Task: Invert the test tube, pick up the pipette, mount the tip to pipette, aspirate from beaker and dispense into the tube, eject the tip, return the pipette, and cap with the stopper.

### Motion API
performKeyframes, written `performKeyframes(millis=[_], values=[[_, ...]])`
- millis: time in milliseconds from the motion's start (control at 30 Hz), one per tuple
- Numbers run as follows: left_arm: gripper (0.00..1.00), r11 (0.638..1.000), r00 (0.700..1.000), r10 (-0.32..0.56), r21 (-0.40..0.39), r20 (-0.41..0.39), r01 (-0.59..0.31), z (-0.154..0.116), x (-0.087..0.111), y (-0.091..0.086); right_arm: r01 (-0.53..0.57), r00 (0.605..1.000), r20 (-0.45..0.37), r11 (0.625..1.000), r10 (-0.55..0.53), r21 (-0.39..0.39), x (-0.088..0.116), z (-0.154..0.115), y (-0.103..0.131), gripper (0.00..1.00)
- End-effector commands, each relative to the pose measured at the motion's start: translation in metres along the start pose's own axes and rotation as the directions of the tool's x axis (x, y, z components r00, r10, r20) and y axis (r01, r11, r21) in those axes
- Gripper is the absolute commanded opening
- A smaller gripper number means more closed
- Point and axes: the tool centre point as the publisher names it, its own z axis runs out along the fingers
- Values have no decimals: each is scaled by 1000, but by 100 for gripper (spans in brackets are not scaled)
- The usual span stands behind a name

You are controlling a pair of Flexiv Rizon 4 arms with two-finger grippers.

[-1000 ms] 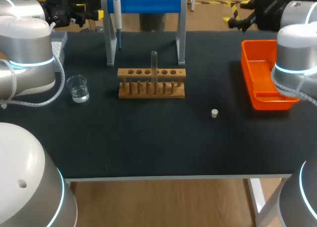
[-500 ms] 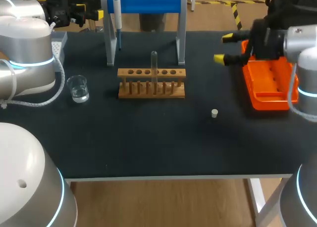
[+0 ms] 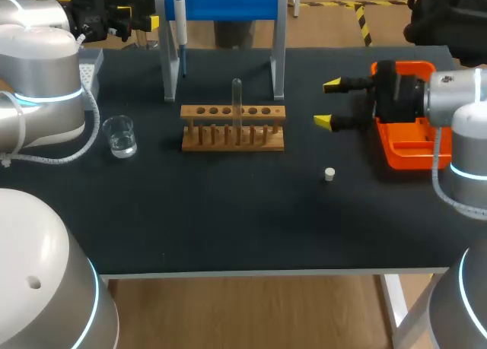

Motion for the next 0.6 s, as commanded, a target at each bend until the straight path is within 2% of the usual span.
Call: performKeyframes(millis=[33,333,400,500,600], values=[[100,1000,1000,0,0,0,0,0,0,0,0,1000,1,1000,0,0,0,0,0,100],[100,1000,1000,8,-4,-1,-8,1,3,1,0,1000,1,1000,0,0,0,0,0,100],[100,999,999,30,19,-30,-29,-1,15,8,0,1000,1,1000,0,0,0,0,0,100],[100,999,998,48,2,-41,-48,-9,39,25,0,1000,1,1000,0,0,0,0,0,100],[100,997,996,70,34,-63,-68,-19,66,42,0,1000,1,1000,0,0,0,0,0,100]])
